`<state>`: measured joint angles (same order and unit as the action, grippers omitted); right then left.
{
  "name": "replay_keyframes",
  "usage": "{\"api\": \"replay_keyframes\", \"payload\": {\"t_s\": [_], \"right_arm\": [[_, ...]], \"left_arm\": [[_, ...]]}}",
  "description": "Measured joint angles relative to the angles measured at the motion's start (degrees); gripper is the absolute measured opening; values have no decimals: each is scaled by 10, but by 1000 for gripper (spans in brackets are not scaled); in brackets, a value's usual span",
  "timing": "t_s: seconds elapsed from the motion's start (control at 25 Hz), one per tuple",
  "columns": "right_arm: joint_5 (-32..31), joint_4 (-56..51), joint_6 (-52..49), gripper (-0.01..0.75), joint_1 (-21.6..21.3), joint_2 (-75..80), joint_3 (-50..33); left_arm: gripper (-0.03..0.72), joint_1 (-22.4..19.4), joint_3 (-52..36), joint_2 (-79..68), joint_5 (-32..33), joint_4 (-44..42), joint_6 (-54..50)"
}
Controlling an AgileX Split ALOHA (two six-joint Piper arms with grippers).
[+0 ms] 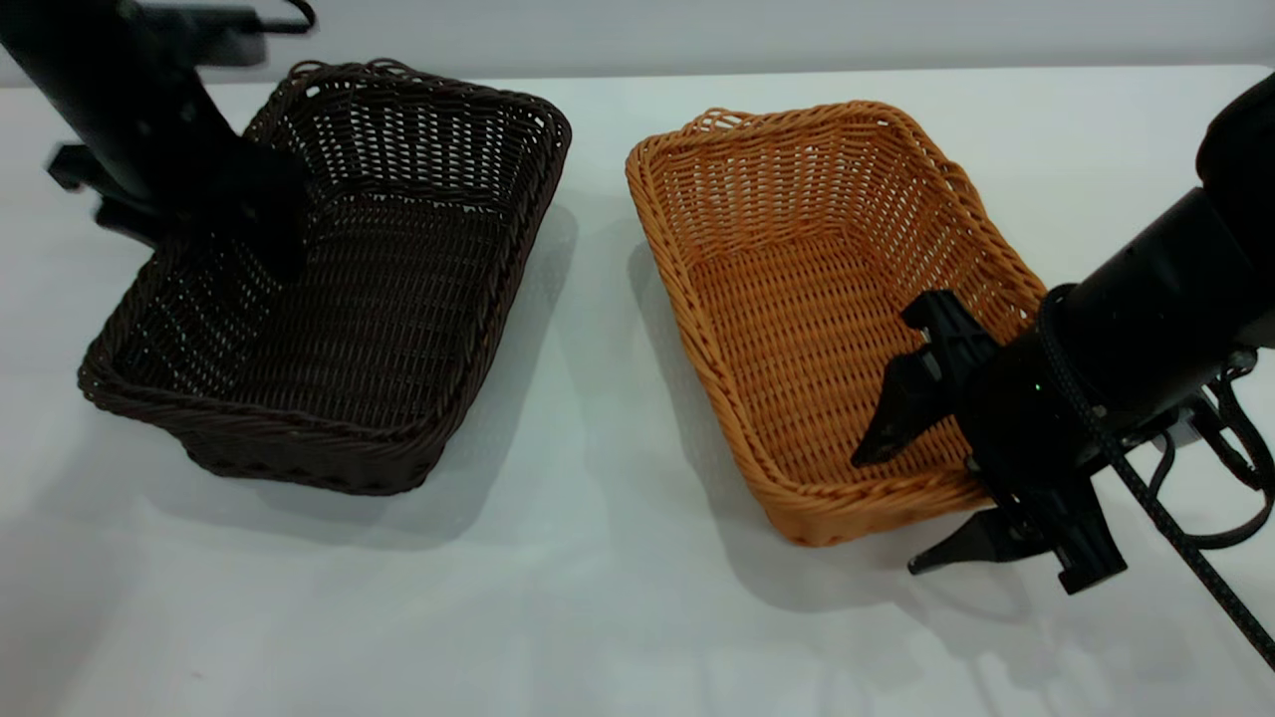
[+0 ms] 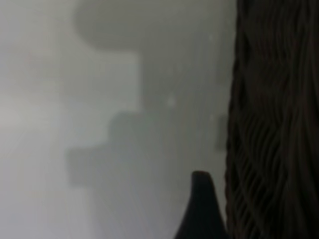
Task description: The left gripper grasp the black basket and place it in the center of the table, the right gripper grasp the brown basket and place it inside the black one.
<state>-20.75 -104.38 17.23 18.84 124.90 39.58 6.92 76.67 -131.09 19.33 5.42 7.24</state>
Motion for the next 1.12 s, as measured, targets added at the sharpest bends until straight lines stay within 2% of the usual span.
{"api": "replay_keyframes", "payload": {"t_s": [0.08, 0.24, 0.28, 0.48, 0.64, 0.76, 0.96, 1.12], "right_arm": [[3, 0, 11, 409, 0, 1, 0], [7, 3, 35, 223, 0, 1, 1], [7, 2, 35, 188, 0, 1, 1], [14, 7, 32, 156, -18, -2, 20], [19, 15, 38, 153, -81, -32, 51], [-1, 84, 42, 152, -139, -54, 96], [-137, 333, -35, 149, -211, -69, 224], [-266, 554, -114, 148, -230, -70, 338]], "left_arm": [[393, 5, 0, -9, -8, 0, 0], [116, 6, 1, -11, -31, -2, 1], [85, 7, 1, -11, -35, -2, 4], [83, 7, 1, -11, -50, -14, 44], [82, 7, 2, -11, -55, -31, 99], [82, 15, 3, -11, -70, -32, 186], [82, 65, 5, -13, -126, -32, 372], [81, 115, 42, -38, -129, -41, 452]]}}
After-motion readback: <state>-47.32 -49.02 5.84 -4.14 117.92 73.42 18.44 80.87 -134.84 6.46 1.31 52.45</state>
